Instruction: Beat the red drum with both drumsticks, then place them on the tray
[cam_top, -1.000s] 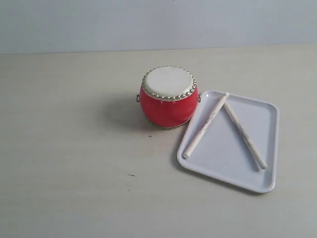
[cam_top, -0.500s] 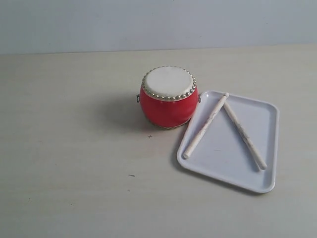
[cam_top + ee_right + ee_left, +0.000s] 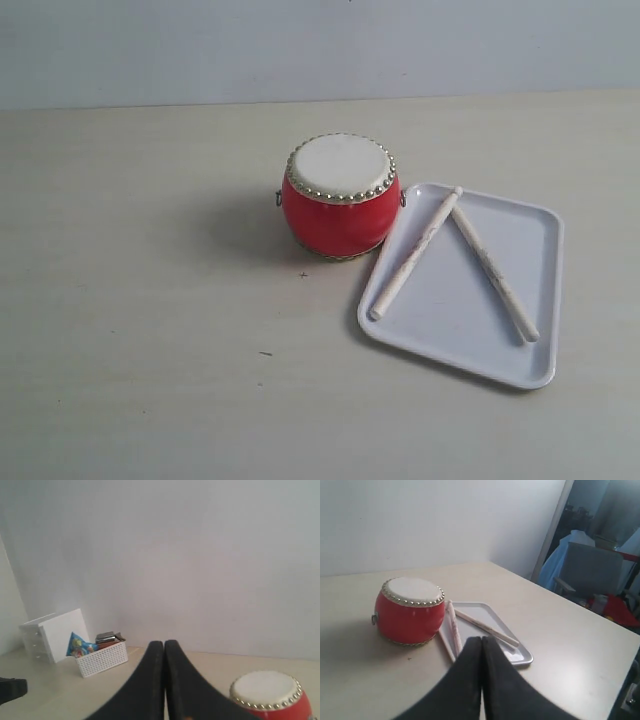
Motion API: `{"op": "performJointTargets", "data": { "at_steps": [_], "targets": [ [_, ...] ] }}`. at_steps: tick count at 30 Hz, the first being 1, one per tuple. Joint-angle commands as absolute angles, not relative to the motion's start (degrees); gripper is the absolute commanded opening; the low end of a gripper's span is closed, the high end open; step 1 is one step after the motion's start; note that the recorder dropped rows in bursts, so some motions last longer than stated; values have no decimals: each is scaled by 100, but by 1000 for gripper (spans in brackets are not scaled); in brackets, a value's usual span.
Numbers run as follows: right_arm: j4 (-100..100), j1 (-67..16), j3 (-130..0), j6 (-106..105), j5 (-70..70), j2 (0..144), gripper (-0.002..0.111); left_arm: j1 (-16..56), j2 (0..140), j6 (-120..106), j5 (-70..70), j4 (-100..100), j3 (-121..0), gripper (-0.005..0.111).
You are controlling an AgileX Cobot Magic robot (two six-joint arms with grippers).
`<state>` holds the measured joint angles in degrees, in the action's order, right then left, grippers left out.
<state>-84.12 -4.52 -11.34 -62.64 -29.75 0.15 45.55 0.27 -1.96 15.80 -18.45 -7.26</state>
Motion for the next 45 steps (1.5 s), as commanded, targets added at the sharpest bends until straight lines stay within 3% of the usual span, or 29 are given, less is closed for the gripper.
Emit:
{"op": "performJointTargets", "data": {
  "at_steps": [1, 17, 45],
  "targets": [
    [-9597, -419, -274, -7584, -2601, 0, 0, 4561, 0, -223, 585, -1969, -60, 0],
    [-8995, -419, 0, -7756, -2532, 0, 0, 4561, 0, -305, 1445, -1624, 0, 0],
    [-8986, -419, 0, -7725, -2521, 0, 0, 4561, 0, -278, 1457, -1485, 0, 0]
  ]
}}
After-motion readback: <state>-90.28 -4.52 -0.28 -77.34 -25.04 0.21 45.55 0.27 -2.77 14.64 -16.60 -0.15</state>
